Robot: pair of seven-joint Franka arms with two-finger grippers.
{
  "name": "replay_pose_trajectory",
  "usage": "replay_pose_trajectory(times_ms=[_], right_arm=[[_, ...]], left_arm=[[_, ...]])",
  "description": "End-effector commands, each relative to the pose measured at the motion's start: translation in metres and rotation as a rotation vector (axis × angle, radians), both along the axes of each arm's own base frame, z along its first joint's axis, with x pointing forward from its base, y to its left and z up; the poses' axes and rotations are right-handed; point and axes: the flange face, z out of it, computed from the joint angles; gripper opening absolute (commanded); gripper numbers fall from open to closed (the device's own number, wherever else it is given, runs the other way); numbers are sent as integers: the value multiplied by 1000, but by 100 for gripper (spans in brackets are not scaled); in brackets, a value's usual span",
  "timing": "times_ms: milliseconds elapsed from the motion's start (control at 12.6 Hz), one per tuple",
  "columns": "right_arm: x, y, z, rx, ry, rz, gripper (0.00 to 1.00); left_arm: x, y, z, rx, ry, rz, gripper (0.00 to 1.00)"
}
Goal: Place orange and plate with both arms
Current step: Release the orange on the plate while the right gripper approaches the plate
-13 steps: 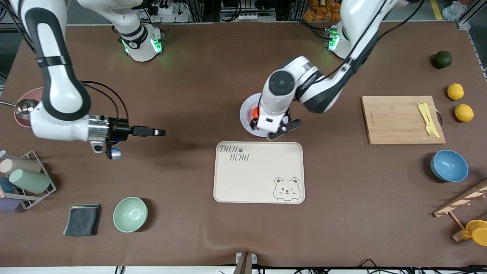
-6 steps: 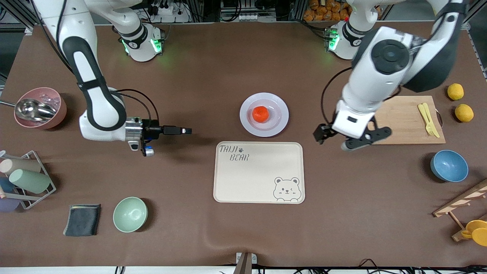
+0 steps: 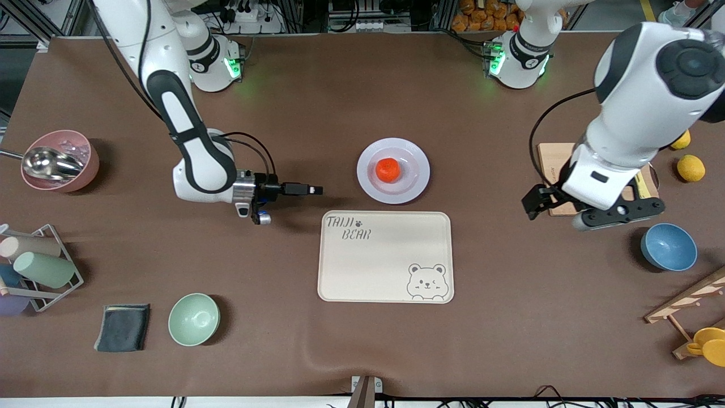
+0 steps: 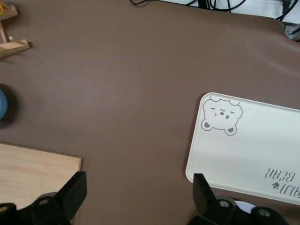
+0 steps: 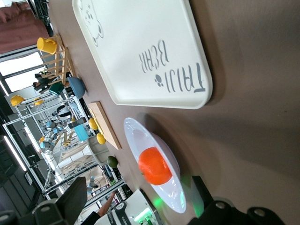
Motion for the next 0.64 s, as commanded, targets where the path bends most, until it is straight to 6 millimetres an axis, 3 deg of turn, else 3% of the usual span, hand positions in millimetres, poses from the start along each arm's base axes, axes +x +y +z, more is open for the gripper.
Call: replay_pose_trajectory(times_ms=[0,159,319,558], right_arm=[[-10,17,-12,14,0,-13,94],[-21,31,-23,6,-13,-8,88],[-24,36,-30,4,-30,6,86],[-39,66,-32,10,-51,8,85]], left_arm=[[-7,11,22,25,30,-2,100],[-10,18,26,35,59,8,100],[-18,28,45,48,37,16,100],[-23,34,54,57,34,15,100]])
